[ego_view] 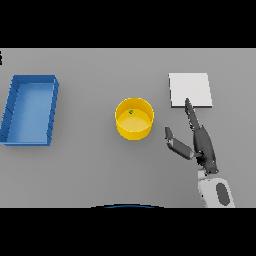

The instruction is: Pick up the red beaker and tilt it to pour out 1 green nut into yellow bowl. Pick up the yellow bowl and place it on the metallic measuring scale.

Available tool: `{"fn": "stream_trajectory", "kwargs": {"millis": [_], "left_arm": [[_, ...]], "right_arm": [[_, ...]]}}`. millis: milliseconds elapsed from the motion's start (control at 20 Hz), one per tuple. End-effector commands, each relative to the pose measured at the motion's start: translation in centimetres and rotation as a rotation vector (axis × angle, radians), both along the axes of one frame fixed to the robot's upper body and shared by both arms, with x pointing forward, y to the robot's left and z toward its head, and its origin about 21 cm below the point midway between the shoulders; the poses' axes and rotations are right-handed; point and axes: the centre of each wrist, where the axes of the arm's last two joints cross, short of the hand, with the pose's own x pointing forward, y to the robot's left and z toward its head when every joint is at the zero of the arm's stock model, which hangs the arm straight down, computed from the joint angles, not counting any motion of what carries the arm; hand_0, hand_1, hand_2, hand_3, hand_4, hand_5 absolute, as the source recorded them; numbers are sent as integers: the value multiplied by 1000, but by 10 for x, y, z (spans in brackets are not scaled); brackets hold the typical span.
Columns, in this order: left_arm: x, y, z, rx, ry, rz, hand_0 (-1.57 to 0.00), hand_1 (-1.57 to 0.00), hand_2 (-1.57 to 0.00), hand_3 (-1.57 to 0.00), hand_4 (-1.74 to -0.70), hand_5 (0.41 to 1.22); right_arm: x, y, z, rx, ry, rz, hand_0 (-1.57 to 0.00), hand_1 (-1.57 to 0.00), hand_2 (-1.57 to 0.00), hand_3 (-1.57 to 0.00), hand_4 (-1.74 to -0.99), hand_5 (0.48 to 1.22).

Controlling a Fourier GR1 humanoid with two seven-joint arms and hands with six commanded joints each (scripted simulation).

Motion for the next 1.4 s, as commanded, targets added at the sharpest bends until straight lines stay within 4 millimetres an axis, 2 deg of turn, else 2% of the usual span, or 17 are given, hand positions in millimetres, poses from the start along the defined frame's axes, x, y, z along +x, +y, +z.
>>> {"fn": "stream_trajectory", "kwargs": {"millis": [0,200,400,450,500,550,600,700,750,850,950,1050,1200,1350], "left_arm": [[-5,-5,-4,-15,-3,-5,-1571,-1571,-1571,-1389,-1741,1221],[-33,-18,-28,-50,35,27,-1571,-1571,-1571,-1383,-1741,1221],[-55,-25,-33,-110,122,9,-1571,-1571,-1571,-1366,-1735,955],[-62,-25,-34,-108,148,-22,-1571,-1571,-1571,-1407,-1661,888],[-66,-26,-33,-110,145,-57,-1571,-1571,-1571,-1368,-1493,827],[-70,-29,-31,-85,162,-128,-1571,-1545,-1489,-1238,-1311,774],[-75,-26,-27,-67,163,-188,-1495,-1380,-1311,-1098,-1155,740],[-82,-22,-28,-99,199,-276,-1003,-883,-839,-707,-933,697],[-87,-20,-28,-109,207,-295,-802,-706,-671,-565,-870,682],[-87,-15,-22,-56,249,-306,-513,-452,-429,-361,-785,656],[-84,-16,-27,-20,260,-314,-328,-289,-274,-231,-750,647],[-78,-20,-31,-11,258,-307,-209,-184,-175,-147,-729,647],[-76,-21,-37,7,235,-283,-107,-94,-89,-75,-708,647],[-77,-18,-34,14,149,-298,-54,-48,-45,-38,-711,663]], "right_arm": [[3,-2,3,0,-1,-9,1,1,1,1,-1202,699],[1,-2,-3,7,5,-7,1,1,1,1,-1186,687],[-1,-1,-2,14,9,-7,1,1,1,1,-1168,679],[-4,-3,-1,8,-4,-2,1,1,1,1,-1165,678],[-2,1,-1,7,8,-9,1,1,1,1,-1165,675],[1,-1,0,0,18,-24,1,1,1,1,-1163,671],[2,-1,0,0,18,-22,1,1,1,1,-1159,669],[2,2,1,0,6,-8,1,1,1,1,-1162,671],[2,1,-1,6,11,-4,1,1,1,1,-1156,673],[1,1,0,4,-8,-3,1,1,1,1,-1147,680],[3,-1,2,8,-4,-6,1,1,1,1,-1148,688],[4,0,3,-3,2,-8,1,1,1,1,-1160,688],[3,3,2,-5,2,0,1,1,1,1,-1176,688],[0,2,3,-83,11,-14,1,1,1,1,-1163,677]]}}
